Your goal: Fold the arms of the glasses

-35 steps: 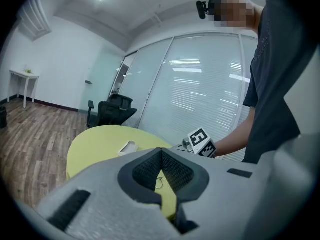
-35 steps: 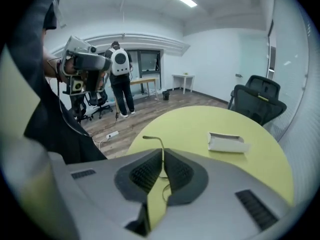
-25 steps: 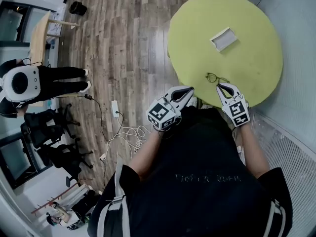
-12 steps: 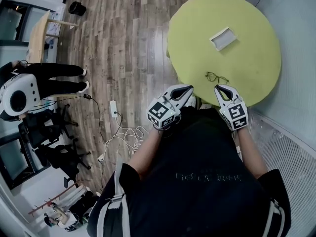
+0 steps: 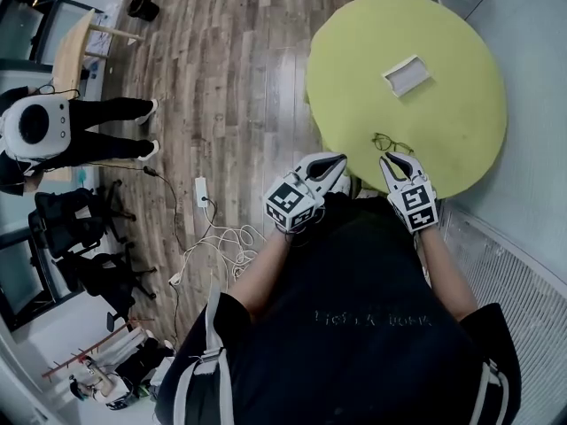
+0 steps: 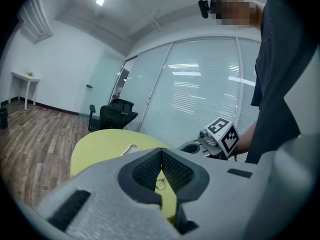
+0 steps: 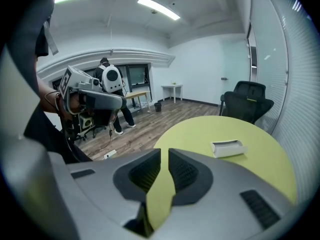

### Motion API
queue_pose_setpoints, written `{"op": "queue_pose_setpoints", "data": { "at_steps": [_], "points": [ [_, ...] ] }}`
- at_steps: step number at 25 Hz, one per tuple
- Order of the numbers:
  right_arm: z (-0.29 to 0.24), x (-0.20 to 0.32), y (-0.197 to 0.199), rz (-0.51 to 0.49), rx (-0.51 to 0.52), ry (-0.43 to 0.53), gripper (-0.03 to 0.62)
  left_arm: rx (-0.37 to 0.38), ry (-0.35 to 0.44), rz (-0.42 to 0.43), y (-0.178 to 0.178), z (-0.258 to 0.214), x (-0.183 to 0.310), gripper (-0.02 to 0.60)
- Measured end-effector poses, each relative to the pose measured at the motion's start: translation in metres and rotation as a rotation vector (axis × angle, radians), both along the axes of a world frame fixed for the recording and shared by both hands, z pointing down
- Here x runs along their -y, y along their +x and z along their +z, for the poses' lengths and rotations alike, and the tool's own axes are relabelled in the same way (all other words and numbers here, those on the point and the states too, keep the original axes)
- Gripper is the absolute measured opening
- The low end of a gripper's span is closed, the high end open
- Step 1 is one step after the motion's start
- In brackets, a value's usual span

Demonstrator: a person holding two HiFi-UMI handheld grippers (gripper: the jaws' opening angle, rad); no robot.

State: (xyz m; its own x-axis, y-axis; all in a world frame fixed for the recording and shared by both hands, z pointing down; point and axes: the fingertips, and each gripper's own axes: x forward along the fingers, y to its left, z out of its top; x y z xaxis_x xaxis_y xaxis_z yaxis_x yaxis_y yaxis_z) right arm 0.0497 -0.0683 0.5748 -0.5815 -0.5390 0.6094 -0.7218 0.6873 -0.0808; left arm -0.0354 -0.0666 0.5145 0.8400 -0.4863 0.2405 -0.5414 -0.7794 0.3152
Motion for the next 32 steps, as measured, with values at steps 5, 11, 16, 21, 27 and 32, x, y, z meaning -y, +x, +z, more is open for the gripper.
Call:
{"op": "queue_pose_setpoints", "data": {
  "at_steps": [5, 11, 16, 21, 27, 32],
  "points": [
    [0.024, 0.012, 0.003, 0.008, -0.086, -0.039, 0.035, 0.001, -0.008, 0.002, 0.001, 0.004, 0.005, 0.018],
    [0.057, 0.023, 0.005, 0.023, -0.169, -0.102, 0.035, 0.005, -0.017, -0.010, -0.003, 0.005, 0.010, 0.018],
    [0.070, 0.027, 0.003, 0.009, -0.190, -0.136, 0.035, 0.014, -0.025, -0.023, -0.010, 0.008, 0.013, 0.018],
    [0.069, 0.033, 0.006, 0.022, -0.218, -0.108, 0.035, 0.016, -0.033, -0.028, -0.013, 0.013, 0.011, 0.018],
    [0.069, 0.030, 0.022, 0.048, -0.221, -0.112, 0.035, 0.020, -0.035, -0.017, -0.010, 0.009, 0.011, 0.018],
    [0.081, 0.028, 0.042, 0.090, -0.211, -0.134, 0.035, 0.032, -0.039, 0.000, -0.003, 0.012, 0.009, 0.018]
  ]
}}
